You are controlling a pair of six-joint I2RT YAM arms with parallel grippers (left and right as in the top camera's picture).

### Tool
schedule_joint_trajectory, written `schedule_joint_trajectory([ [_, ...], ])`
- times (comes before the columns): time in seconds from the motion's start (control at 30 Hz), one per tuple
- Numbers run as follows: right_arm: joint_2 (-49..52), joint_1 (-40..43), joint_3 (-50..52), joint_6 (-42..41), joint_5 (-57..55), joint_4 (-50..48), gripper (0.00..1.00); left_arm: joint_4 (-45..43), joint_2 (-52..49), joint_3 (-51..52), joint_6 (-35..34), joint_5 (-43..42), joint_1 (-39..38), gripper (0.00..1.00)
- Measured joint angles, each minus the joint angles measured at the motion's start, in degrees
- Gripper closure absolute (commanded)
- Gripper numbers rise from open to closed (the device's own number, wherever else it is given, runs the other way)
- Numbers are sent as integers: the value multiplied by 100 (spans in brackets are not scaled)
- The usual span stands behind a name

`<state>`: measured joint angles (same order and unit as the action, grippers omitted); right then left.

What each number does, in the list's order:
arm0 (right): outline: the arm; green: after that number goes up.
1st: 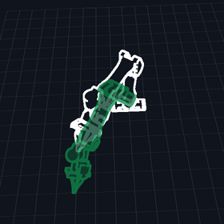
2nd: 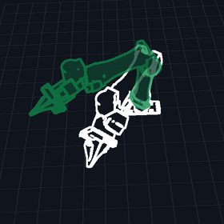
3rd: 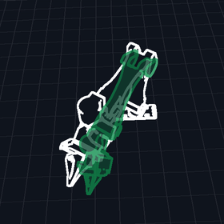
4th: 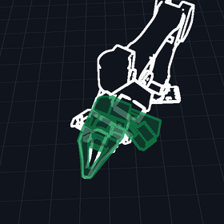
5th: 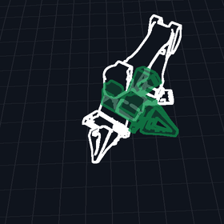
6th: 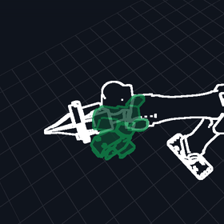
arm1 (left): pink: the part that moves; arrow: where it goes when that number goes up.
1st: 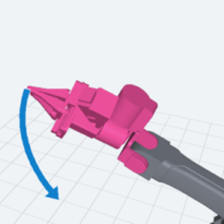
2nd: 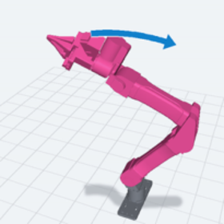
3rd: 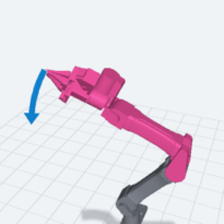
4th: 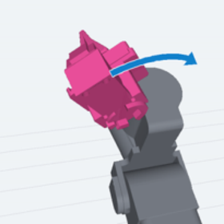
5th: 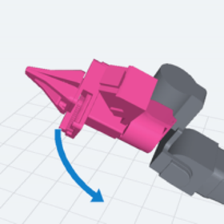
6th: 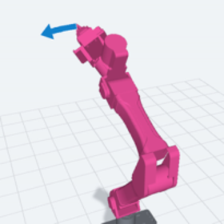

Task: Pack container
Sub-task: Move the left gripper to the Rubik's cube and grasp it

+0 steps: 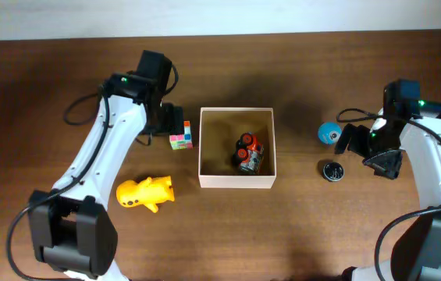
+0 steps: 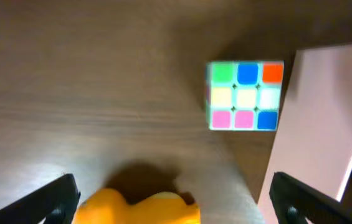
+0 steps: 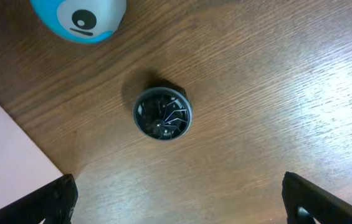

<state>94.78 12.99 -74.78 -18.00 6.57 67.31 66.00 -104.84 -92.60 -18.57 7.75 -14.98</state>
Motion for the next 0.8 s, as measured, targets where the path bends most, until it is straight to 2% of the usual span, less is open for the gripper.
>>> schedule_joint_trajectory([
  [0.13,0,0,0,0,-2,0,1,-1220,7,638,42,-389,-11,3],
  [0.27,0,0,0,-2,-2,-2,1,-2044,7,1132,-7,-656,-37,6],
  [0.6,0,0,0,-2,0,0,1,-2623,-487,1316,-72,-800,-66,7],
  [0.67,0,0,0,0,0,0,1,-2710,-699,1320,-72,-802,-76,11],
  [0.8,0,0,0,-2,0,0,1,-2798,-1005,1338,-101,-804,-109,26],
])
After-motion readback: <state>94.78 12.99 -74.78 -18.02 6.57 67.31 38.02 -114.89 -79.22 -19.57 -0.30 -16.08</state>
